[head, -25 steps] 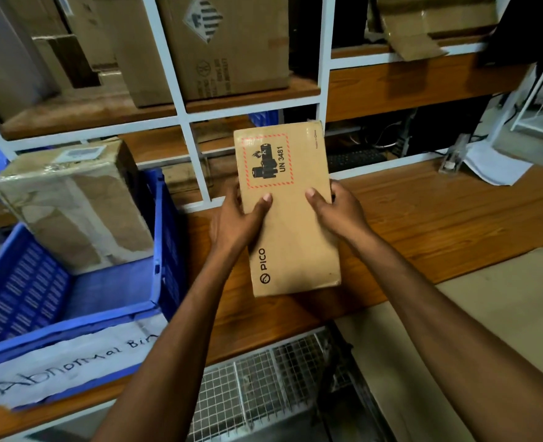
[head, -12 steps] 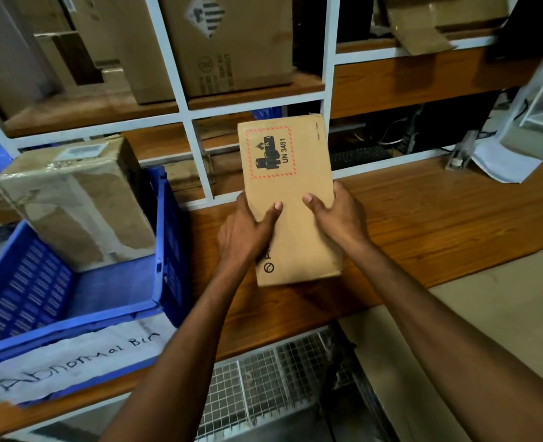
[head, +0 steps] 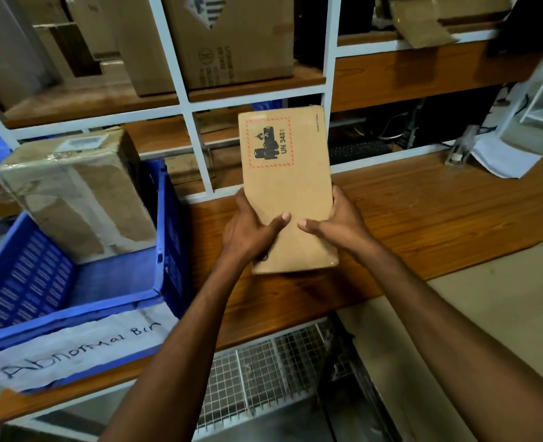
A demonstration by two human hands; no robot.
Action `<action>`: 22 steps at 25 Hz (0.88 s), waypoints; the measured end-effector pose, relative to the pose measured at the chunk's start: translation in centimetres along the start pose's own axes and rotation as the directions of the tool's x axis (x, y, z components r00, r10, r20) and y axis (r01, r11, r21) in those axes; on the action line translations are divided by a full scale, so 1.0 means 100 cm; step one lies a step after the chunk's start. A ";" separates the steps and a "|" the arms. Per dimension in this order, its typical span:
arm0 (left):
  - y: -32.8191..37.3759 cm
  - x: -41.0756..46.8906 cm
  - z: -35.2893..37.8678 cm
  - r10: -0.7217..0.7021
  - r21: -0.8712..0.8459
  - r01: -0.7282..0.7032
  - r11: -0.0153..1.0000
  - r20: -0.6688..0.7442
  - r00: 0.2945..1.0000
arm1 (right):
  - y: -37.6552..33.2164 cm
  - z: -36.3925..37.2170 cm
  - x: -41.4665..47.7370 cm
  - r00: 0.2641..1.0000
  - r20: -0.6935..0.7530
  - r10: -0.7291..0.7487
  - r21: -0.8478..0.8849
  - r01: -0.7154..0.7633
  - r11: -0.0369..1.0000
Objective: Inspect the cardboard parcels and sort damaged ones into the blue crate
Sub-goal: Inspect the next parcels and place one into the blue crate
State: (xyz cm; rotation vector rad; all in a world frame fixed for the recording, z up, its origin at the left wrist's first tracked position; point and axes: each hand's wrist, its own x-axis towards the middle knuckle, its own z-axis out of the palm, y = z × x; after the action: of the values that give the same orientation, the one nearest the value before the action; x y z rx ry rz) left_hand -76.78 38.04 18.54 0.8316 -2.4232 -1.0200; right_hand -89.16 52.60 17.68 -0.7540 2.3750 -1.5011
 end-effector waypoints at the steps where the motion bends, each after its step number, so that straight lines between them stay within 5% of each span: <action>1: -0.001 0.002 0.001 -0.022 -0.019 0.021 1.000 -0.040 0.999 | 0.004 0.000 -0.002 0.999 -0.046 -0.003 -0.016 0.003 1.000; 3: -0.006 0.000 0.006 -0.030 -0.110 0.019 0.994 -0.095 0.995 | 0.013 0.000 -0.005 0.994 -0.110 0.014 -0.028 -0.017 0.999; 7: -0.017 -0.011 0.013 -0.013 -0.234 0.018 0.972 0.023 1.000 | 0.014 -0.004 -0.004 0.995 -0.095 0.005 -0.069 -0.012 0.998; 12: -0.021 -0.016 0.009 -0.124 -0.324 0.104 0.940 -0.042 0.991 | 0.016 -0.008 -0.006 0.998 -0.026 0.065 0.048 -0.064 0.997; 16: -0.021 -0.013 0.010 -0.057 -0.097 0.049 0.994 -0.079 0.995 | 0.020 -0.001 -0.005 0.993 -0.115 0.027 -0.028 -0.030 0.999; 22: -0.026 -0.006 0.013 -0.062 -0.238 0.066 0.969 0.026 0.998 | 0.025 0.002 -0.006 0.997 -0.074 0.017 -0.039 -0.020 0.999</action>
State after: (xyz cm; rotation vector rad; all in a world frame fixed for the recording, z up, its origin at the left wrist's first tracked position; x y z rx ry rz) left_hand -76.03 37.64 15.65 0.8229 -2.2416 -1.3182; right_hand -89.28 53.60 15.31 -0.6953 2.4649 -1.5042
